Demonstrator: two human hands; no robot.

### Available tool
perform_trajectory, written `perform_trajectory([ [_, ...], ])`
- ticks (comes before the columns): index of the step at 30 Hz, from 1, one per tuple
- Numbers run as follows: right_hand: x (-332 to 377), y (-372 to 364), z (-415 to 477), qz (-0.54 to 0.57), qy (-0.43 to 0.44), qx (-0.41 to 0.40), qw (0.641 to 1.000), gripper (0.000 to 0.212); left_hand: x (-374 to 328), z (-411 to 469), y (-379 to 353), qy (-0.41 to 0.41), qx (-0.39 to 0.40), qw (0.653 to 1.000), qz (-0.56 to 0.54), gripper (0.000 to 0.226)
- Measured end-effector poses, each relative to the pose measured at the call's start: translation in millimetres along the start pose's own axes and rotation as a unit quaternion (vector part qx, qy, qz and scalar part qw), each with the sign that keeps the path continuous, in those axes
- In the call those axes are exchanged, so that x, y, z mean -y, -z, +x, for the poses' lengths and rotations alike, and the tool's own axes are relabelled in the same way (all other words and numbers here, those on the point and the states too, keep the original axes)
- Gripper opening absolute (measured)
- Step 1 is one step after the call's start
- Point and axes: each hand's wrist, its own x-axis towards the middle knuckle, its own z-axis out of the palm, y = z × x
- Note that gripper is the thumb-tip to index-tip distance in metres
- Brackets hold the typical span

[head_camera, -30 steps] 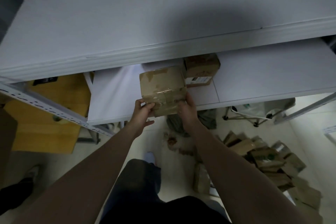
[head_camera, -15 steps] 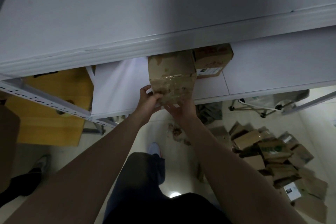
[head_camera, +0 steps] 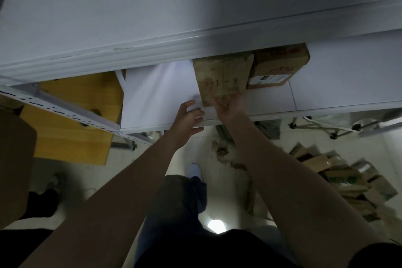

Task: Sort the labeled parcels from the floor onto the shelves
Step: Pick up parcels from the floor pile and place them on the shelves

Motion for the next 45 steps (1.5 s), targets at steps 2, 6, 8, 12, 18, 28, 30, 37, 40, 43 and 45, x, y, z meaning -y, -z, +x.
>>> perform_trajectory([
  [2, 7.4, -7.9, 10.7, 0.055, -0.039, -0.017, 0.998, 0.039, 0.0, 2.8, 0.8, 0.001, 0.01, 1.0, 0.011, 0.047],
  [6, 16.4, -6.2, 19.6, 0.096, -0.005, 0.009, 0.995, 0.031, -2.0, 9.2, -5.2, -0.001, 0.013, 0.999, 0.043, 0.046],
  [8, 20.8, -3.7, 19.5, 0.124, -0.007, 0.01, 0.992, 0.035, -2.5, 9.2, -11.1, 0.003, 0.013, 0.999, 0.05, 0.045],
  [12, 27.6, 13.3, 6.4, 0.167, -0.037, -0.014, 0.985, 0.02, -2.2, 0.8, -31.1, 0.015, 0.023, 0.997, 0.079, 0.038],
  [18, 34.8, 107.4, -56.2, 0.268, -0.014, -0.035, 0.963, 0.021, 11.0, -18.8, -102.4, 0.046, 0.061, 0.987, 0.143, 0.024],
  [28, -34.3, 354.1, -151.6, 0.28, -0.046, -0.283, 0.916, 0.021, 151.5, -48.1, -274.3, 0.201, 0.133, 0.946, 0.214, 0.03],
  [30, -64.7, 395.0, -160.0, 0.276, -0.069, -0.306, 0.908, 0.029, 188.7, -44.5, -298.0, 0.211, 0.153, 0.927, 0.27, 0.032],
  [37, -187.1, 508.3, -141.8, 0.246, -0.148, -0.374, 0.882, 0.025, 316.5, 20.1, -336.6, 0.216, 0.185, 0.858, 0.428, 0.023],
  [40, -235.9, 537.7, -117.6, 0.259, -0.184, -0.409, 0.856, 0.014, 369.2, 64.0, -336.8, 0.207, 0.19, 0.824, 0.492, 0.017],
  [43, -292.4, 564.3, -85.9, 0.27, -0.212, -0.421, 0.839, 0.011, 428.1, 113.9, -342.5, 0.194, 0.209, 0.787, 0.547, 0.02],
  [45, -325.3, 576.5, -65.4, 0.278, -0.235, -0.425, 0.829, 0.01, 463.0, 143.7, -344.7, 0.178, 0.22, 0.766, 0.577, 0.022],
])
